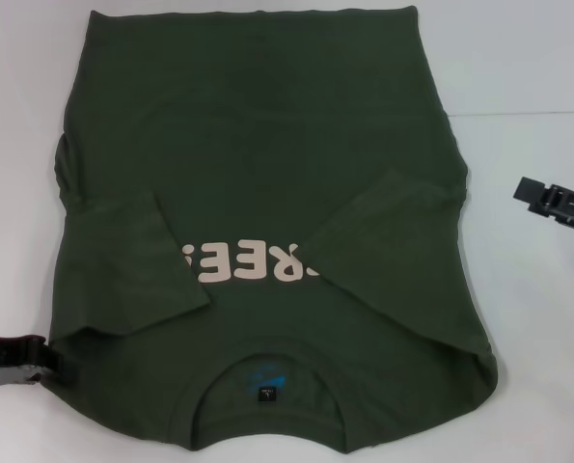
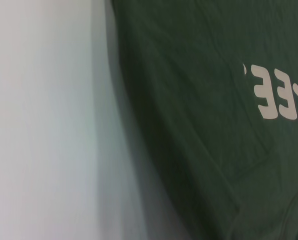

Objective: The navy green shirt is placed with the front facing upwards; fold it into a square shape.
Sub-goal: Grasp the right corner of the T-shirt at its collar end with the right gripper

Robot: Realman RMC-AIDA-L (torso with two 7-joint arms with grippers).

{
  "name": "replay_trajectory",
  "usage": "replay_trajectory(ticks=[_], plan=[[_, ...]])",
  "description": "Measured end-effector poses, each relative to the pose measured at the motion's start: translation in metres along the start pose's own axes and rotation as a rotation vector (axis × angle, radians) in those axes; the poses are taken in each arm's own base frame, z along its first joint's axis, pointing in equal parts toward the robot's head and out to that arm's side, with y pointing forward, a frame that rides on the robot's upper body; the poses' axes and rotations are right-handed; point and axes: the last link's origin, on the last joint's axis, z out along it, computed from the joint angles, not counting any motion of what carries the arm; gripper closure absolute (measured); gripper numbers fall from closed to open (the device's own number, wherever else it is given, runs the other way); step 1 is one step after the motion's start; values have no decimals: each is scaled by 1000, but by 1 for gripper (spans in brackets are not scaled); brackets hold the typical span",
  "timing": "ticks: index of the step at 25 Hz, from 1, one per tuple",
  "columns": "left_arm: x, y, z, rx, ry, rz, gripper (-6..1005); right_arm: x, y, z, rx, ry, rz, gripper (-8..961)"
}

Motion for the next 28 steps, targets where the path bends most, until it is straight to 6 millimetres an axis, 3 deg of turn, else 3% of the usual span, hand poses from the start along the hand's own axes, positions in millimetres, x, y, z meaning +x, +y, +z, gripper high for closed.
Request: replay_trajectory(ticks=[7,10,14,19,28], plan=[[1,2,0,-4,-1,26,954,-32,-7,-7,127,225,203,22],[4,4,-1,-2,-1,36,952,-46,0,-8,148,338,214,26],[7,6,-4,-3,7,52,951,-58,9,-11,115,339,242,28],[8,6,-6,-4,13,57,949,-62,14,-15,97,339,341,30],[7,6,-6,-4,11,59,945,-57,18,-3,221,570,355,35]])
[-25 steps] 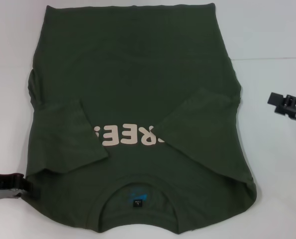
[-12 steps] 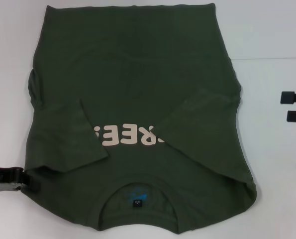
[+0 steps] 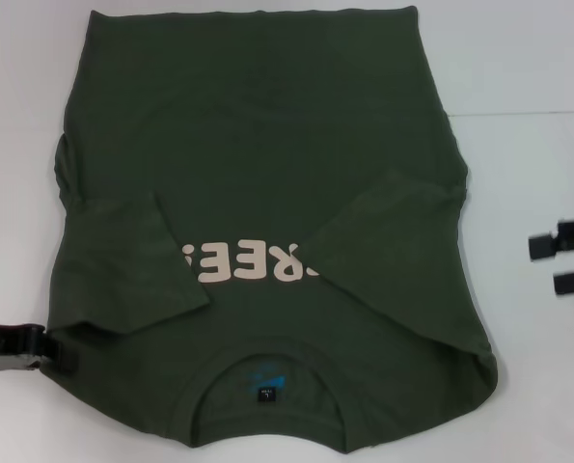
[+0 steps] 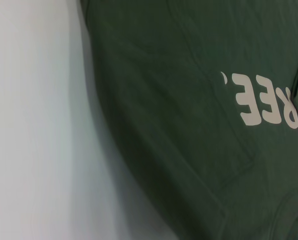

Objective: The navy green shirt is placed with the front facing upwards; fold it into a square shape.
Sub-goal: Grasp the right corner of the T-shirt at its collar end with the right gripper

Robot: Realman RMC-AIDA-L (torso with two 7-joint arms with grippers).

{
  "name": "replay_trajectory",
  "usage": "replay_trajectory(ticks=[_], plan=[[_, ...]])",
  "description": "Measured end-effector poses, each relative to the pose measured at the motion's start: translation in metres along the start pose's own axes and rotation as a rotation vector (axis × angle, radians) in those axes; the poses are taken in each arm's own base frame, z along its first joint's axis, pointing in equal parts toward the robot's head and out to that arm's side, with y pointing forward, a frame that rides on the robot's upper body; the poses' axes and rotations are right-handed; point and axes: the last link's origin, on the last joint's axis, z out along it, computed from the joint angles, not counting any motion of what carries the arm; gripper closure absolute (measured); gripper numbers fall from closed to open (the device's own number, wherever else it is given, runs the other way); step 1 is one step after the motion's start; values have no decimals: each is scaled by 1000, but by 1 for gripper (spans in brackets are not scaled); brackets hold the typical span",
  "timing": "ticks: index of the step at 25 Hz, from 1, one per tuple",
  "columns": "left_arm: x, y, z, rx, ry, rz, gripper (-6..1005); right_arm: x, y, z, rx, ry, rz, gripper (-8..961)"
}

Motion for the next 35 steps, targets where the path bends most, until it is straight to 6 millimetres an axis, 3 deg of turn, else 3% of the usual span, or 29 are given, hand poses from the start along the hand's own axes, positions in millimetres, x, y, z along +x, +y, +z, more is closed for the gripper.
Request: replay_trajectory(ticks=[4,11,19,35], plan=[[-2,-1,0,0,0,-6,943,5,-3,13,134,133,-3,39],[-3,-2,0,0,-1,-7,940,8,-1,32,200,212,-37,38],[-3,-2,0,-2,-3,-5,937,11,-4,57,218,207,-56,40],[-5,-4,0,-3,0,-11,930,17,-5,83,222,199,-66,53]])
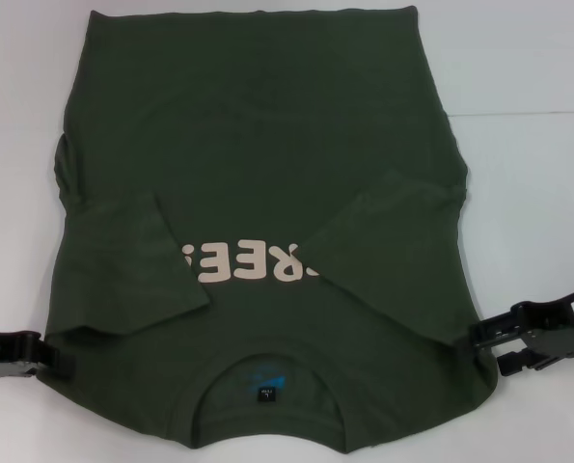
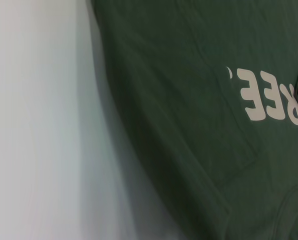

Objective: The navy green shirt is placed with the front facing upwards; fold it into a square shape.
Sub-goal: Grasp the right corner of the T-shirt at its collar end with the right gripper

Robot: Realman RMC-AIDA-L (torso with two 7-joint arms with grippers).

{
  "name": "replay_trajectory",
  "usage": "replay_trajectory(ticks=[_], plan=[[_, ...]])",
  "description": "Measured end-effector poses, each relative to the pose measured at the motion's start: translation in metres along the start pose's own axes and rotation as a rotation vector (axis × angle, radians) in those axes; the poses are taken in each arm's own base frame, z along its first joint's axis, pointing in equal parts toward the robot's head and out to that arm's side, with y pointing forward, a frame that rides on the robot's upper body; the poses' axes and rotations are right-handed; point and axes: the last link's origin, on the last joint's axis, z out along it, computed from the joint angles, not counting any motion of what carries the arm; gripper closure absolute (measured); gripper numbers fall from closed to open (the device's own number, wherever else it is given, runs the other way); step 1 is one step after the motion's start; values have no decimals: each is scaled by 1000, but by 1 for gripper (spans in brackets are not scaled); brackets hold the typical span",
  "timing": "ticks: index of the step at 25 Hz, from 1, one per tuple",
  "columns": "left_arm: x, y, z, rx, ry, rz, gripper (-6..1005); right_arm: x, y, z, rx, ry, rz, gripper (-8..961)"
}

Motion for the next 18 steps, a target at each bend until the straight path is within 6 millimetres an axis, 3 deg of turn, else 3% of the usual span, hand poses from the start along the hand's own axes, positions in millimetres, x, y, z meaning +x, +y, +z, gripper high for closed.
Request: replay_trajectory(ticks=[18], plan=[[0,1,1,-2,-2,2,923,3,1,13,5,0,-1,67]])
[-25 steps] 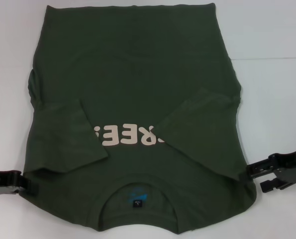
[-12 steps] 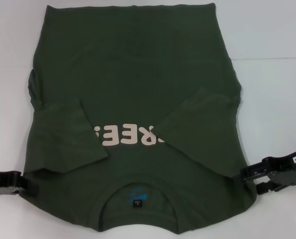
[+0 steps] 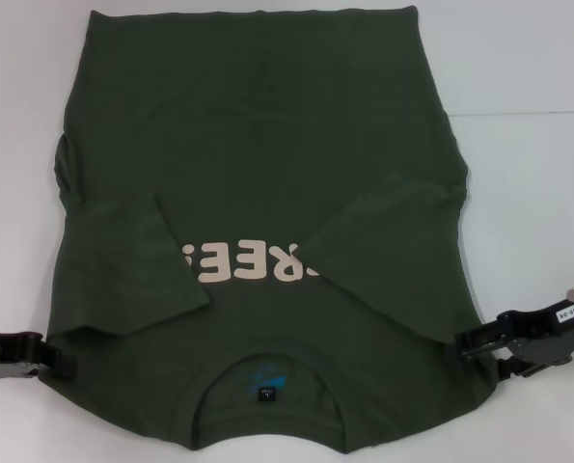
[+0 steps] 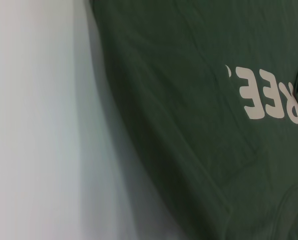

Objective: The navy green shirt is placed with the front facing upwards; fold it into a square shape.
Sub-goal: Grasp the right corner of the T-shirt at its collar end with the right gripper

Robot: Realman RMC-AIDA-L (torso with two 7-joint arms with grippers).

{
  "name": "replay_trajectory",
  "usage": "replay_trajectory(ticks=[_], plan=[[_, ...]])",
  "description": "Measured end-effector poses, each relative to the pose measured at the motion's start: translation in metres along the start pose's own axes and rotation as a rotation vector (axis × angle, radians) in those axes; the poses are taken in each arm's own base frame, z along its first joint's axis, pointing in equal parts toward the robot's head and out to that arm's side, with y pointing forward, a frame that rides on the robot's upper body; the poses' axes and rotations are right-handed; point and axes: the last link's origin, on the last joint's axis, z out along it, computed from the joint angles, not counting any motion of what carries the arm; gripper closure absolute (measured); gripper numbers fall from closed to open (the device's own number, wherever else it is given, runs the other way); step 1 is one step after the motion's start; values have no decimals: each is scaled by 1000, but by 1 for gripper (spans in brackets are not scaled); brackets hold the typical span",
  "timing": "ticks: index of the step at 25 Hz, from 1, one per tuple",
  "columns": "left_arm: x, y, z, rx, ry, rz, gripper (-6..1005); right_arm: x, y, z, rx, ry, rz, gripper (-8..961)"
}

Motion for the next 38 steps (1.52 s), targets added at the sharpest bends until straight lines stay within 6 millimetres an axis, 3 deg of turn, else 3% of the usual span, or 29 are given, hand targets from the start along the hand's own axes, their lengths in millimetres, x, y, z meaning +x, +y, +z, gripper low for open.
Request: replay_trajectory(ticks=[23,34,38], plan=[[-1,0,1,-1,-1,0,913,0,3,9,-10,-1,5,86],[-1,0,1,-2,-1,0,909,1,0,12,25,9,-8,299],[-1,0,1,-2,-1,0,907,0,0,11,25,3,-13,443]])
